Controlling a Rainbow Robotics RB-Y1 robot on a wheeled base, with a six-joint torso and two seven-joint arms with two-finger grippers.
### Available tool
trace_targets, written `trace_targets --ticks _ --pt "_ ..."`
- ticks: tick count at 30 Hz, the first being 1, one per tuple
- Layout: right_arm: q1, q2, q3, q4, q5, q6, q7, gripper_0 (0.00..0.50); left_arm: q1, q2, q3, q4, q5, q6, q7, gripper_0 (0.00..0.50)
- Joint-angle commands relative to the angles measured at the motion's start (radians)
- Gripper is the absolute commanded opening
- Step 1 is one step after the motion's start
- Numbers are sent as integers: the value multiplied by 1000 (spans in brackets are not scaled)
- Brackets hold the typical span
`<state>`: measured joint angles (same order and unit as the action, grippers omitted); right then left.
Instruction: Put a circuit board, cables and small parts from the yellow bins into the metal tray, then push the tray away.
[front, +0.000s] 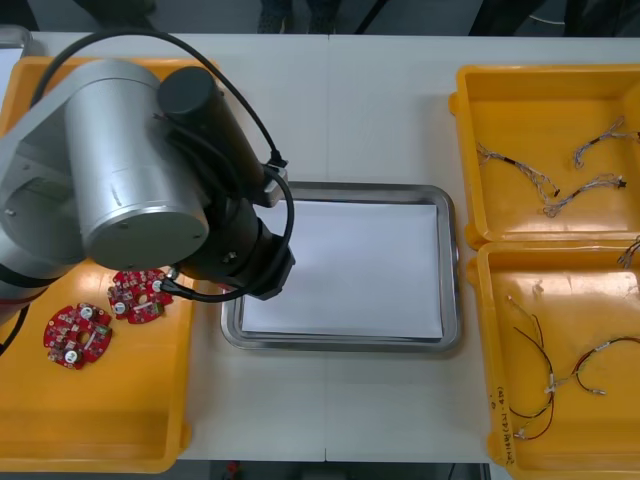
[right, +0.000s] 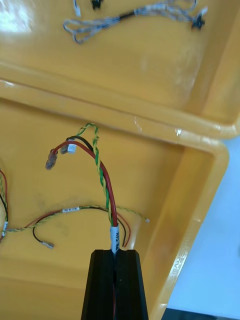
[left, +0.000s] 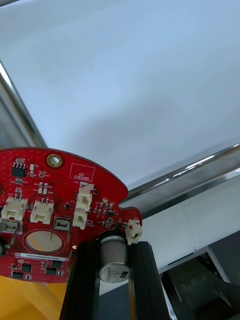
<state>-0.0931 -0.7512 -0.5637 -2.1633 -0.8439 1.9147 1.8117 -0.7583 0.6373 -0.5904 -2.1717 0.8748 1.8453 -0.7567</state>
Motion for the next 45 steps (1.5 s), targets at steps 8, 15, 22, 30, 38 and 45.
trace_targets --ticks 8,15,22,30,38,45 --pt "-60 -63 25 -125 -81 5 3 0 -79 -88 -158 142 -66 -144 106 5" --pt "-60 -126 34 -125 -182 5 6 0 -79 -102 -243 190 -117 -209 116 3" --pt "-62 -160 45 -138 -241 5 12 0 -79 -105 -298 225 -134 -242 128 2" --pt "-83 -160 100 -190 -227 5 15 0 -79 -116 -339 263 -160 -288 145 2" --pt "-86 -160 122 -211 -222 5 17 0 -79 -122 -355 280 -172 -302 149 3" --pt "-88 -160 134 -213 -224 5 26 0 -78 -119 -374 282 -188 -316 162 6"
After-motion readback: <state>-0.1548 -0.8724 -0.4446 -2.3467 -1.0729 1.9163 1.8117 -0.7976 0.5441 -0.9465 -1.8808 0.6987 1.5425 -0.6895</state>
